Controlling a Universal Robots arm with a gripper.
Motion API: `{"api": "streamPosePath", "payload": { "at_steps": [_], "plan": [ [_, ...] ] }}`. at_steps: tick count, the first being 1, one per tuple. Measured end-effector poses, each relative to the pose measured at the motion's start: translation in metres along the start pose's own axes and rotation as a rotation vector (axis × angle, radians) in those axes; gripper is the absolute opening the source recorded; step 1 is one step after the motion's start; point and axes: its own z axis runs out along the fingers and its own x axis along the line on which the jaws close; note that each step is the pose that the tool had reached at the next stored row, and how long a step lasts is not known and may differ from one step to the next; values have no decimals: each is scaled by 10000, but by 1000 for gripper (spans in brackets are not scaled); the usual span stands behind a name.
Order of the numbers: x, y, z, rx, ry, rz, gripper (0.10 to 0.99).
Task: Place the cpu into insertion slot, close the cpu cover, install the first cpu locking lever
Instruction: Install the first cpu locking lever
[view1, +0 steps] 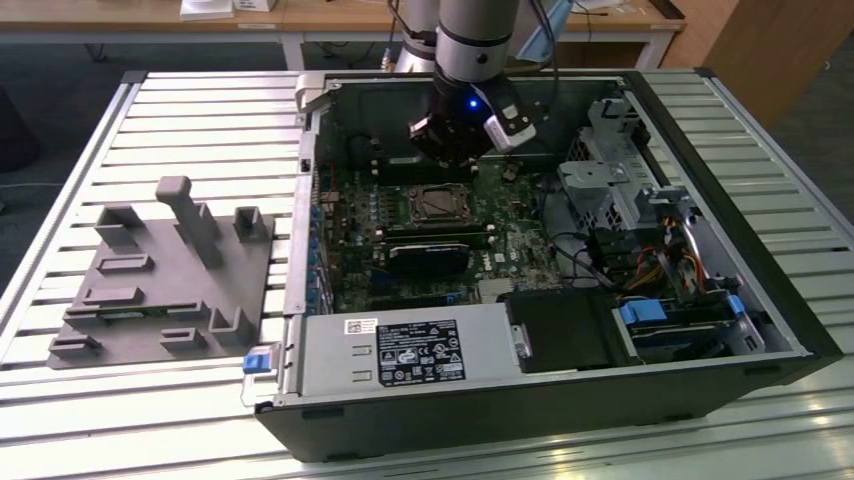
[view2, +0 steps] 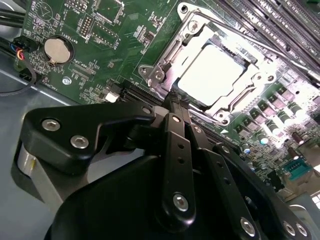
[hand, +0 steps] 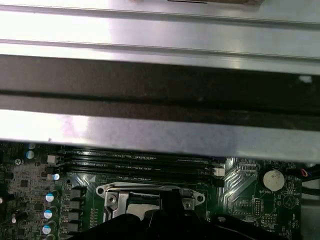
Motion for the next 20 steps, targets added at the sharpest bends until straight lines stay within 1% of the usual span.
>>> {"api": "streamPosePath", "payload": {
  "at_steps": [13, 15, 17, 20],
  "plan": [
    [4, -81, -14, 3, 1, 0, 106],
    [7, -80, -37, 1, 0, 0, 106],
    [8, -77, -79, 0, -1, -1, 106],
    [9, -71, -160, 0, 0, 0, 106]
  ]
}}
